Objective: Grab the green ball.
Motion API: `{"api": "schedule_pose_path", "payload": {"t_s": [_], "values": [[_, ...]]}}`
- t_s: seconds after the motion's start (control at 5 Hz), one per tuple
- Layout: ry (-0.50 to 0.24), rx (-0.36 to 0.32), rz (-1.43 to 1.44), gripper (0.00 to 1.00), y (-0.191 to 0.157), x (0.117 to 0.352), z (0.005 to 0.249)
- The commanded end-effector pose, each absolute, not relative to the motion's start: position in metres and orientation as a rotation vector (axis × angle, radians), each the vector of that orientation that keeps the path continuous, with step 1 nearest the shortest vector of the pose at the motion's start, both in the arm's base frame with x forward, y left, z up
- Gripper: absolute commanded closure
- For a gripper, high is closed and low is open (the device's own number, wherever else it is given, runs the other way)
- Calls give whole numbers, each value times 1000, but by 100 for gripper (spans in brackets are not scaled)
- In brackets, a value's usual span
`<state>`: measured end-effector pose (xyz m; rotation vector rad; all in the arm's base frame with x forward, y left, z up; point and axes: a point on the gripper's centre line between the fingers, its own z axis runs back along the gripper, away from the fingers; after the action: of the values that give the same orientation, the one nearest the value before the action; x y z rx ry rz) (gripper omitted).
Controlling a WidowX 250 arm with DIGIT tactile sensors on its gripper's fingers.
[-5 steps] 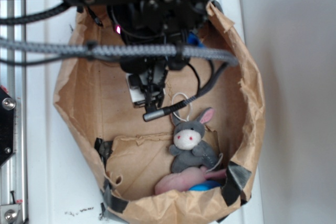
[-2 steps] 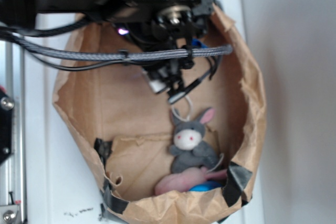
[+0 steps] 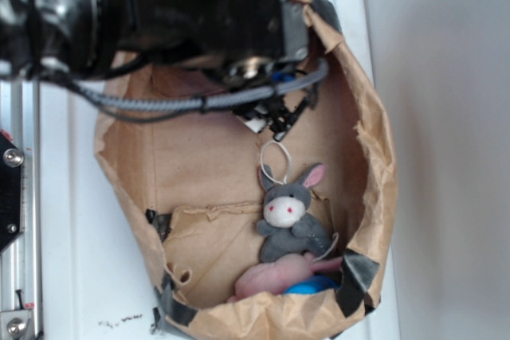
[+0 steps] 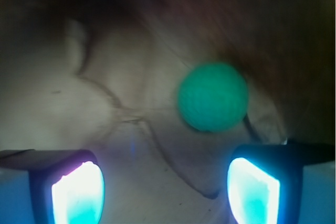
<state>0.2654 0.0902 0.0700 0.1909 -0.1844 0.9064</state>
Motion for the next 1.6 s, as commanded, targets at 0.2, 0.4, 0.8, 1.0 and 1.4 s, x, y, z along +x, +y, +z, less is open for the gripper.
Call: {"api": "schedule_pose_path", "payload": {"t_s": [0.2, 0.4, 0.8, 1.0, 1.4], "values": [[-263, 167, 989, 0, 100, 254, 90], [-278, 195, 1012, 0, 109, 252, 93], [-263, 291, 964, 0, 146, 258, 68], [-253, 306, 950, 0, 156, 261, 66], [-241, 292, 879, 83, 160, 267, 68]]}}
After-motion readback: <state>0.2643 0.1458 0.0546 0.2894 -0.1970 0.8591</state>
